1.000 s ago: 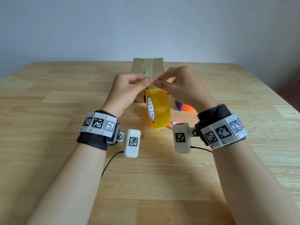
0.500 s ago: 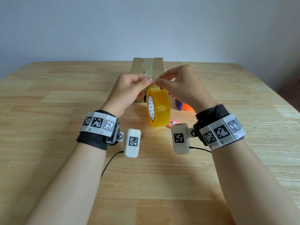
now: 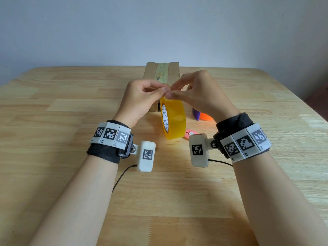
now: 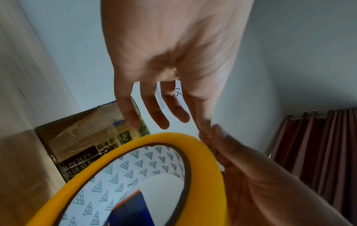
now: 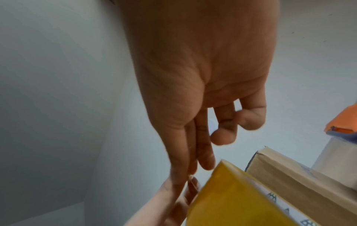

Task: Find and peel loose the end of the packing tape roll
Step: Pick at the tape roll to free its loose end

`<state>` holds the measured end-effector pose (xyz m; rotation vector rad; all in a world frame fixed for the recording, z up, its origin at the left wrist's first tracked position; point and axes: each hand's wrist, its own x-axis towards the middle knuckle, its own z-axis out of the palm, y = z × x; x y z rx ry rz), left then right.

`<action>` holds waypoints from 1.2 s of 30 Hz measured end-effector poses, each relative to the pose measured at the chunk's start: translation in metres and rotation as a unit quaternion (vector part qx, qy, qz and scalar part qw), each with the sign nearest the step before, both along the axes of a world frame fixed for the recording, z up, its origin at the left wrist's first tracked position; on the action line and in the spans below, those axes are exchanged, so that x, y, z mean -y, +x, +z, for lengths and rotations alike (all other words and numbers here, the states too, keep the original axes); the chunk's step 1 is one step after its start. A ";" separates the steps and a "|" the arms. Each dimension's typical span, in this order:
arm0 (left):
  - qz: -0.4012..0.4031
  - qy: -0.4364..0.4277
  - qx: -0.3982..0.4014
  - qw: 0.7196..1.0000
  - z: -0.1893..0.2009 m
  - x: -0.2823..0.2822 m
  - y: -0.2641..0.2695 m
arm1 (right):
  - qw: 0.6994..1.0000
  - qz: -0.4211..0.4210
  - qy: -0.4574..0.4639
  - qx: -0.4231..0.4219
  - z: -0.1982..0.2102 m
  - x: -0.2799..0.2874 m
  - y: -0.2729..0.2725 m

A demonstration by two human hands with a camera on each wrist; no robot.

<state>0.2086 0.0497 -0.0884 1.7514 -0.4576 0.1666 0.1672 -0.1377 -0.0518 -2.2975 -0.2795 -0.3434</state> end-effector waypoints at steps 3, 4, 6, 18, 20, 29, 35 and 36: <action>-0.022 -0.008 -0.055 0.998 0.001 -0.003 0.000 | 1.000 -0.008 0.010 0.001 0.000 0.001 -0.001; -0.018 -0.006 -0.077 0.997 0.003 -0.004 0.000 | 1.000 -0.008 0.010 -0.002 0.001 0.000 -0.002; -0.003 0.013 -0.118 0.993 0.006 -0.007 -0.002 | 1.000 -0.010 0.013 0.004 0.001 -0.001 -0.003; -0.058 -0.016 -0.222 0.973 0.002 0.004 -0.050 | 0.998 -0.024 0.065 0.012 0.004 -0.011 -0.033; -0.070 -0.029 -0.218 0.973 0.006 0.001 -0.059 | 0.995 -0.035 0.089 0.015 0.010 -0.010 -0.040; -0.064 -0.066 -0.206 0.974 0.036 0.004 -0.103 | 0.976 -0.112 0.176 -0.056 0.035 -0.007 -0.070; -0.070 -0.082 -0.182 0.977 0.058 0.023 -0.117 | 0.928 -0.083 0.234 -0.278 0.044 0.008 -0.101; -0.077 -0.071 -0.181 0.978 0.061 0.028 -0.117 | 0.919 -0.061 0.282 -0.270 0.045 0.010 -0.103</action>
